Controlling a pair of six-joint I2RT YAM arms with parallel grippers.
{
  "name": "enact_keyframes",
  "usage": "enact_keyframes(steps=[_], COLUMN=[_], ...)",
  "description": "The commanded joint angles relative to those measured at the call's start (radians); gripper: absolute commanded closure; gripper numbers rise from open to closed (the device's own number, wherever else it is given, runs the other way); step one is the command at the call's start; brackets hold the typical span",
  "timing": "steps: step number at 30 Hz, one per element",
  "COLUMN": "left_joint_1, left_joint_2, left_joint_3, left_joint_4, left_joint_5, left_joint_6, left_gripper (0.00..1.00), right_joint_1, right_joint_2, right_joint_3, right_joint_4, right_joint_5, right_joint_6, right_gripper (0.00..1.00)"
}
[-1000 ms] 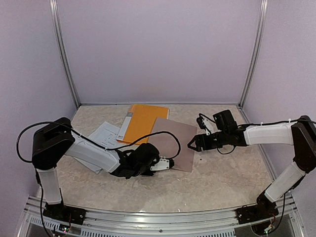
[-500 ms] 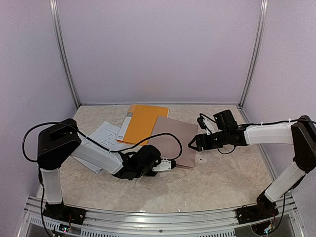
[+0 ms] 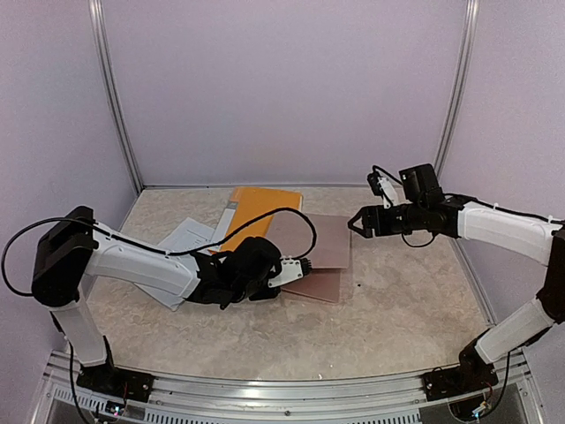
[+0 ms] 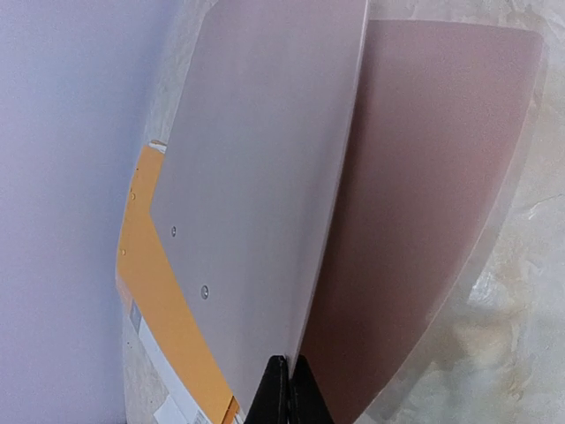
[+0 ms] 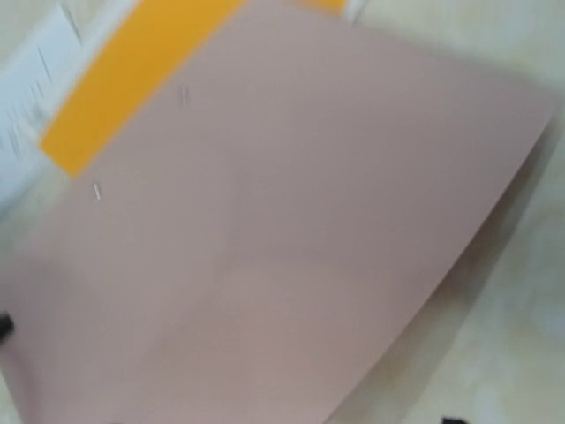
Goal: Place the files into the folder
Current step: Pick up the folder from the center of the board.
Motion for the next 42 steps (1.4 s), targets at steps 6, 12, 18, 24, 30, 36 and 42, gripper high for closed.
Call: enact_keyframes(steps=[6,12,18,24,30,36,42], left_joint_1=[0.039,0.073,0.101,0.123,0.136,0.166,0.196], left_joint_2=[-0.144,-0.25,-0.332,-0.385,-0.423,-0.481,-0.507], left_joint_3=[0.157,0.202,0.201,0.196,0.188,0.167,0.164], left_joint_4=[-0.305,-0.397,-0.425,-0.45,-0.463,-0.463,-0.499], left_joint_5=[0.048,0.114,0.168,0.233,0.306,0.396,0.455], left_joint_6=[-0.265,-0.363,-0.402,-0.434,-0.456,-0.499,-0.536], left_gripper=[1.0,1.0,1.0,1.0,1.0,1.0,1.0], right_joint_1=[-0.032,-0.045,-0.044,-0.043,-0.024,0.004,0.056], right_joint_2=[-0.065,-0.116,-0.165,-0.174,-0.18,-0.157,-0.126], right_joint_3=[0.139,0.153,0.168,0.176,0.204,0.234,0.308], right_joint_4=[-0.148,-0.141,-0.146,-0.15,-0.175,-0.199,-0.242], right_joint_5=[0.052,-0.003,-0.094,-0.181,-0.216,-0.184,-0.141], right_joint_6=[-0.078,-0.158,-0.301,-0.389,-0.427,-0.445,-0.509], right_gripper=[0.24,0.23,0.25,0.26,0.25,0.25,0.23])
